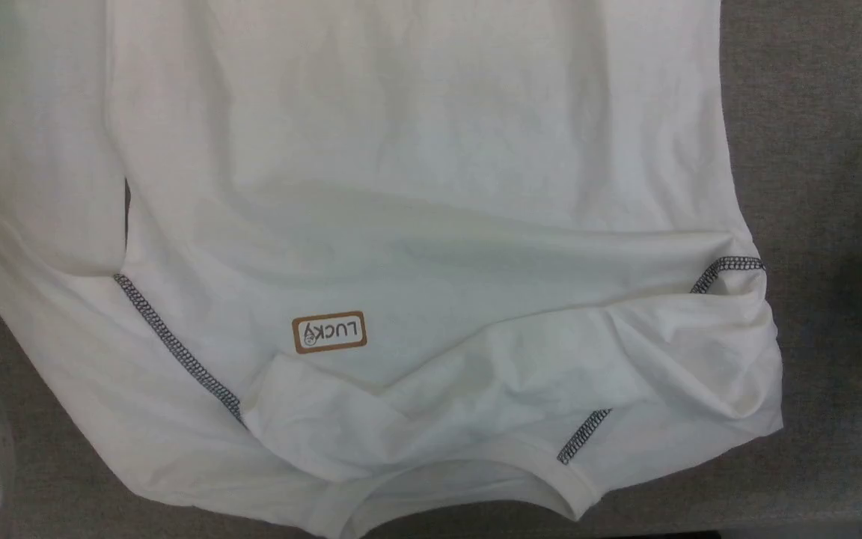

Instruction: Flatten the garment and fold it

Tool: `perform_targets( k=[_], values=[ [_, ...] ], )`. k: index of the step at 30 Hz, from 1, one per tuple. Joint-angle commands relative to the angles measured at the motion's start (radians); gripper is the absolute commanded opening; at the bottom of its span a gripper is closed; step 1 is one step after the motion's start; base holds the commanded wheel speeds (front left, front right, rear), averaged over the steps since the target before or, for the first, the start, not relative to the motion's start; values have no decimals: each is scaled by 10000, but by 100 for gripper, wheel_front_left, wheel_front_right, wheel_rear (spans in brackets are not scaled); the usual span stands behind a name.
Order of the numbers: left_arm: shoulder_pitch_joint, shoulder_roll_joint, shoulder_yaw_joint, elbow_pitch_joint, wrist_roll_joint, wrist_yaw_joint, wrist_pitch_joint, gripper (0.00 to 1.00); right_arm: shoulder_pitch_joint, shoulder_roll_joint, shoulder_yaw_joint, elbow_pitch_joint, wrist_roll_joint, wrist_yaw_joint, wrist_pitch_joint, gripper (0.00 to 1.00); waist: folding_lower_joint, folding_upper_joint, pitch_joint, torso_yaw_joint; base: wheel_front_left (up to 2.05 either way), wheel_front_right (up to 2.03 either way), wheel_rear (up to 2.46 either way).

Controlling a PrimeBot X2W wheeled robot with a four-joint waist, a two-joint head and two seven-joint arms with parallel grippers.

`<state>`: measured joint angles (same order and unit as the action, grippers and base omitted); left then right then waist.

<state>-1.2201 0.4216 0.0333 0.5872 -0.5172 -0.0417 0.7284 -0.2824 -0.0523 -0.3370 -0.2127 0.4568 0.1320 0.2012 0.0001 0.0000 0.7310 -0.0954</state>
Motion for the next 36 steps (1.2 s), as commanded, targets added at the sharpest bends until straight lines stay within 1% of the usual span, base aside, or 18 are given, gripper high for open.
perform_targets(
  k=[1,3,6,9,13,14,16,18,20,21,24,26,30,34,36],
  values=[
    [421,-288,181,190,-316,158,-252,0,-91,20,-5,58,-102,-13,-59,100,-1,0,-282,166,0,0,0],
    [493,-396,619,246,-609,322,-793,0,-87,20,-4,140,-177,-13,-33,100,-1,0,-558,285,0,0,0],
    [659,-556,1191,342,-1026,440,-1489,0,-56,20,-43,242,-335,-13,9,100,-1,0,-1016,522,0,0,0],
    [1099,-496,1703,506,-1246,534,-2210,0,15,20,-54,369,-455,-13,96,100,-1,0,-1644,845,0,0,0],
    [1856,-355,2367,708,-1362,846,-3192,0,192,20,-92,575,-560,-13,206,100,-1,0,-2543,1289,0,0,0],
    [2024,-319,2486,708,-1384,861,-3387,0,236,20,-89,623,-576,-13,238,100,-1,0,-2720,1364,0,0,0],
    [2414,-437,2741,550,-1568,762,-3792,0,366,20,-112,767,-613,-13,280,100,-1,0,-3183,1558,0,0,0],
    [2764,-550,2886,334,-1717,535,-4113,0,519,20,-144,922,-603,-13,296,100,-1,0,-3619,1738,0,0,0],
    [3047,-726,2960,50,-1901,219,-4352,0,670,20,-165,1068,-582,-13,278,100,-1,0,-4014,1886,0,0,0],
    [3216,-771,2867,-133,-1862,58,-4421,0,757,20,-182,1152,-557,-13,265,100,-1,0,-4210,1960,0,0,0],
    [3621,-1160,2538,-794,-1975,-371,-4454,0,1003,20,-212,1388,-497,-13,235,100,-1,0,-4756,2156,0,0,0],
    [3891,-1472,2253,-1287,-2090,-545,-4360,0,1137,20,-224,1531,-447,-13,195,100,-1,0,-5039,2232,0,0,0],
    [4629,-2165,1353,-2450,-2157,-731,-3959,0,1367,20,-175,1785,-349,-13,91,100,-1,0,-5493,2240,0,0,0],
    [5422,-2994,254,-3665,-2127,-792,-3589,0,1547,20,-82,2010,-257,-13,12,100,-1,0,-5811,2112,0,0,0],
    [5783,-3262,-341,-4176,-2172,-811,-3374,0,1630,20,-63,2110,-206,-13,-39,100,-1,0,-5933,2000,0,0,0]
  ],
)
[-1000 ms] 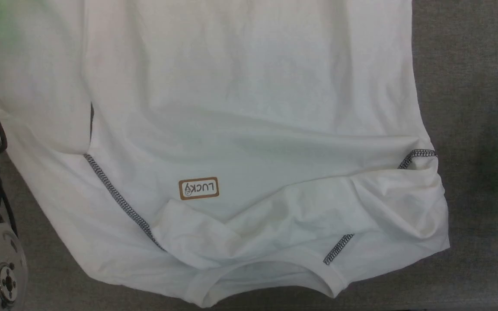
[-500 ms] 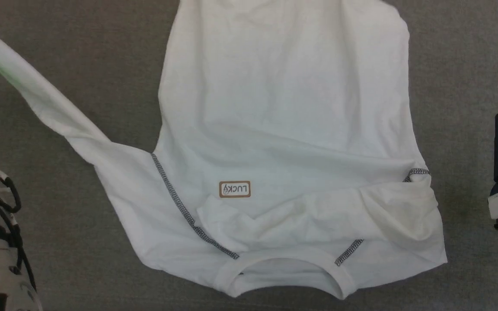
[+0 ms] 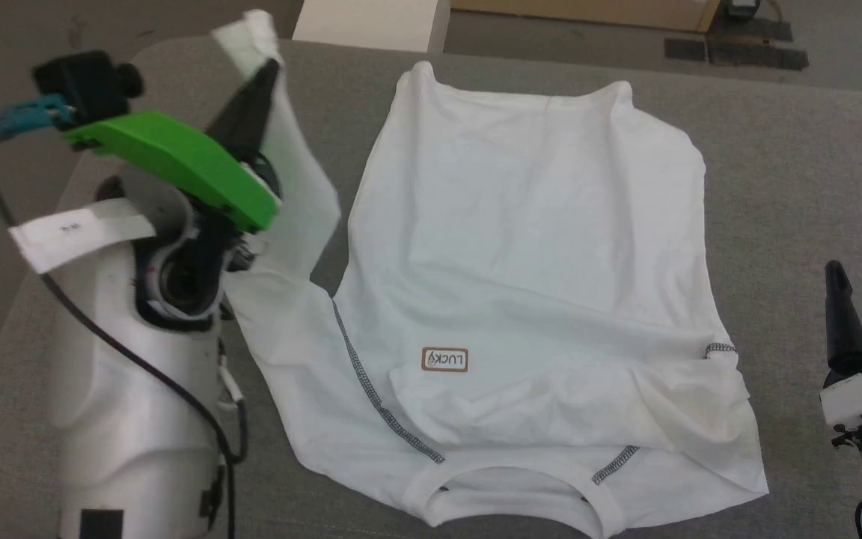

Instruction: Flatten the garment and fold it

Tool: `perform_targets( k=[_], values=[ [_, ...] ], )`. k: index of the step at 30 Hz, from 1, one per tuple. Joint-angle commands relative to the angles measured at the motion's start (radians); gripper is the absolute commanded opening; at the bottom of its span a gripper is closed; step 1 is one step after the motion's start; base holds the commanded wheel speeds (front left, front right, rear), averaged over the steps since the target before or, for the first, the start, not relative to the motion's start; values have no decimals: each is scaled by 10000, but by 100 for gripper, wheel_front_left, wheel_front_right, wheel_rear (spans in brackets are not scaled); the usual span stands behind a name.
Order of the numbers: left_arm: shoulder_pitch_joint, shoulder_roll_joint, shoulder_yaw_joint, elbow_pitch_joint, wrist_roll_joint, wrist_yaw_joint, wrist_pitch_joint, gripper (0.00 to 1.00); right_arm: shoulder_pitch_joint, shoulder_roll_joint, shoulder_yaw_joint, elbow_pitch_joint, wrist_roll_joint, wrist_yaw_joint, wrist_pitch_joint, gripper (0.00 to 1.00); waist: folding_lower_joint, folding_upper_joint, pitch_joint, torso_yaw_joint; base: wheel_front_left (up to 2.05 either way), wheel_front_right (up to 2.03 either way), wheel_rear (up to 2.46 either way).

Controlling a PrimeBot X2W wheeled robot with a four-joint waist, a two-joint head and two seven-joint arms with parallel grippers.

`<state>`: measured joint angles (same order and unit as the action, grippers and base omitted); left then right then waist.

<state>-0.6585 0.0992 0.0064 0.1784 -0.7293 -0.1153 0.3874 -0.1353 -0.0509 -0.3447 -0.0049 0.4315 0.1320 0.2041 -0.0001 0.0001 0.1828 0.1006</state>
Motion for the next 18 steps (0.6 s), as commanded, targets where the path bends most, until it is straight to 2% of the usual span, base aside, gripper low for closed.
perform_targets(
  k=[1,7,14,18],
  values=[
    [304,-155,-359,-314,-97,-79,102,0,189,7,23,66,61,-13,-88,100,1,-1,-486,-14,0,0,0],
    [1285,-466,-2684,-896,-487,2,553,0,332,7,59,326,137,-13,-228,100,1,-1,-703,-443,0,0,0],
    [1791,-486,-5600,74,-1015,322,-4,0,415,7,168,501,205,-13,-329,100,1,-1,-575,-1024,0,0,0],
    [1834,-488,-7076,851,-1476,350,-362,0,408,7,229,566,227,-13,-392,100,1,-1,-410,-1288,0,0,0]
  ],
)
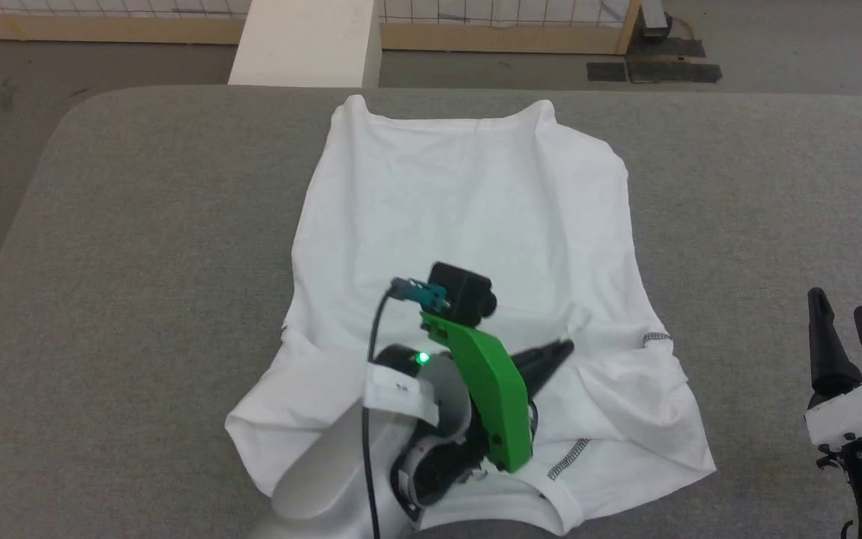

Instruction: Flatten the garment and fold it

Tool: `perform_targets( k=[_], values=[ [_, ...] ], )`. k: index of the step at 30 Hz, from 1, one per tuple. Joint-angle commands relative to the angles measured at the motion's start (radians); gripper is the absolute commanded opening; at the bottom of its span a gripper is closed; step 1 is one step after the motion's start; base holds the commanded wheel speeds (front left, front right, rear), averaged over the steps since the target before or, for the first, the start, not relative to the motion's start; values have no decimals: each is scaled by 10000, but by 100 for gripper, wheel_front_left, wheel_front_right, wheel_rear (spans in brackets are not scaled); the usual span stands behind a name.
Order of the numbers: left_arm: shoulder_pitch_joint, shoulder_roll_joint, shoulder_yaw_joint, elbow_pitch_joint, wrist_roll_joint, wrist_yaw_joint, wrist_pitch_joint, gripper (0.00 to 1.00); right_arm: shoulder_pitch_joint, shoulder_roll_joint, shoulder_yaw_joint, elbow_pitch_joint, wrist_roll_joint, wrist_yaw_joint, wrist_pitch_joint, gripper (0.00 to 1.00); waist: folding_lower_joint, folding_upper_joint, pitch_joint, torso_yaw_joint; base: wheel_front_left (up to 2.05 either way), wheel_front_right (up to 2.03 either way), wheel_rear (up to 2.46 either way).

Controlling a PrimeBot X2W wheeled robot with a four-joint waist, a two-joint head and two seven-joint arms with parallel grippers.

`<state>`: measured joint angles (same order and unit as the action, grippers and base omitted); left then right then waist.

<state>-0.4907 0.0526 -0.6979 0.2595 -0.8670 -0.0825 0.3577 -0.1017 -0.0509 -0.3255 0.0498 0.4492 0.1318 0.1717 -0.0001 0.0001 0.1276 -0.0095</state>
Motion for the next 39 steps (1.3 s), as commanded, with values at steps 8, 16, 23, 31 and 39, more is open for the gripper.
perform_targets(
  k=[8,16,23,31,39],
  values=[
    [-4,-23,-2058,1607,-472,141,-321,0,-38,7,119,47,64,-11,-164,100,1,-1,436,-429,0,0,0],
    [-522,-23,-2630,2115,-1521,322,366,100,-76,7,123,149,59,-11,-221,100,1,-1,449,-312,0,0,0],
    [-1323,100,-764,1512,-2542,581,-821,100,-105,7,354,136,31,-11,-214,100,1,-1,294,-98,0,0,0],
    [-1365,2024,1948,1491,-1686,1298,-4786,100,-401,7,1036,-94,-157,-11,192,100,1,-1,331,14,0,0,0],
    [-148,3356,3089,1021,235,2268,-6176,100,-842,7,1276,-149,-309,-11,695,100,1,-1,717,94,0,0,0]
  ],
)
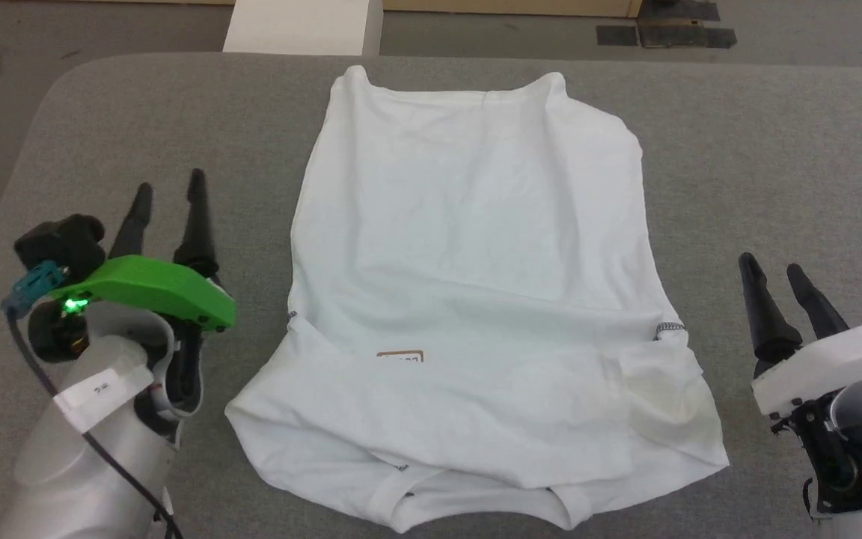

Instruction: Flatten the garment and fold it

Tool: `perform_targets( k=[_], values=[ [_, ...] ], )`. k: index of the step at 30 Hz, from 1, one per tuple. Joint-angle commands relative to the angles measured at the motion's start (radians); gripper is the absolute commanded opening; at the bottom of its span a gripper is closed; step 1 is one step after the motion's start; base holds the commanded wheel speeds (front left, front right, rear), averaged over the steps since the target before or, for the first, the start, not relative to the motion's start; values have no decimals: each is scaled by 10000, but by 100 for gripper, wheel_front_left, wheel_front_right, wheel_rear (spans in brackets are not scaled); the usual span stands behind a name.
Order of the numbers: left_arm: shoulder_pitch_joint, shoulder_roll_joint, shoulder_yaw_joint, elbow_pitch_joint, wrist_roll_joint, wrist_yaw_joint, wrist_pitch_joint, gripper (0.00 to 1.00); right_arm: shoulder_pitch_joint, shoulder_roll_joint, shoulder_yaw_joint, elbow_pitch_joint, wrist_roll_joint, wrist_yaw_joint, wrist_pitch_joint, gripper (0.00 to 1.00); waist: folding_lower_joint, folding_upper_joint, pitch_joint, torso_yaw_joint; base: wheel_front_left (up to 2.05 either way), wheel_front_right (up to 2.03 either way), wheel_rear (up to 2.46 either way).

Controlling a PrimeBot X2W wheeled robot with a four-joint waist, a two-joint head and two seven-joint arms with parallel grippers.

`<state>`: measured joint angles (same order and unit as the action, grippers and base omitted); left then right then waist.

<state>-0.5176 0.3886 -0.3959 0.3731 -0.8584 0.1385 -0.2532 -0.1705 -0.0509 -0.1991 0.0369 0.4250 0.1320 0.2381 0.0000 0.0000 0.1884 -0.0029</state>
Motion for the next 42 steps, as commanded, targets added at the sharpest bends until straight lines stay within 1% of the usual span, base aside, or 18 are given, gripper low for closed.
perform_targets(
  k=[1,3,6,10,14,15,20,23,27,31,35,38,42],
  values=[
    [280,-16,401,-451,458,158,-74,100,-217,7,12,-2,-90,-13,127,100,0,0,188,44,0,0,0],
    [788,-170,1044,-1131,1092,278,-79,100,-414,7,-26,58,-176,-13,361,100,0,0,351,65,0,0,0],
    [1547,-535,1900,-2095,1916,305,-82,100,-994,7,-69,200,-430,-13,923,100,0,0,662,45,0,0,0],
    [2174,-1005,2627,-2958,2686,138,-83,100,-2340,-31,-100,500,-1009,-13,2035,100,0,0,1187,121,0,0,0],
    [2308,-1383,3047,-3464,3195,-113,-84,100,-3932,-388,100,1011,-1608,-13,3236,100,0,0,1805,354,0,0,0],
    [2283,-1501,3147,-3598,3349,-220,-84,100,-4528,-518,173,1254,-1803,-13,3636,100,0,0,2048,460,0,0,0],
    [2015,-1939,3346,-3904,3812,-625,-84,100,-6618,-1112,638,2311,-2739,-13,5010,100,0,0,2980,902,0,0,0],
    [1805,-2208,3389,-3970,4050,-880,-85,100,-7673,-1271,809,2975,-3363,-13,5679,100,0,0,3488,1171,0,0,0],
    [1519,-2490,3454,-3863,4267,-1251,-85,100,-8679,-1366,921,3683,-4004,-13,6143,100,0,0,4003,1505,0,0,0],
    [1365,-2757,3563,-3811,4435,-1558,-85,100,-9243,-1505,1054,4233,-4576,-13,6478,100,0,0,4377,1785,0,0,0],
    [1288,-2963,3665,-3738,4567,-1791,-85,100,-9552,-1584,1262,4643,-4850,-13,6659,100,0,0,4610,1938,0,0,0],
    [1262,-3069,3746,-3670,4636,-1912,-85,100,-9628,-1659,1507,4921,-4858,-13,6844,100,0,0,4676,1967,0,0,0],
    [1250,-3177,3809,-3493,4692,-2054,-85,100,-9611,-1861,1869,5285,-4692,-13,7445,100,0,0,4682,1971,0,0,0]
  ],
)
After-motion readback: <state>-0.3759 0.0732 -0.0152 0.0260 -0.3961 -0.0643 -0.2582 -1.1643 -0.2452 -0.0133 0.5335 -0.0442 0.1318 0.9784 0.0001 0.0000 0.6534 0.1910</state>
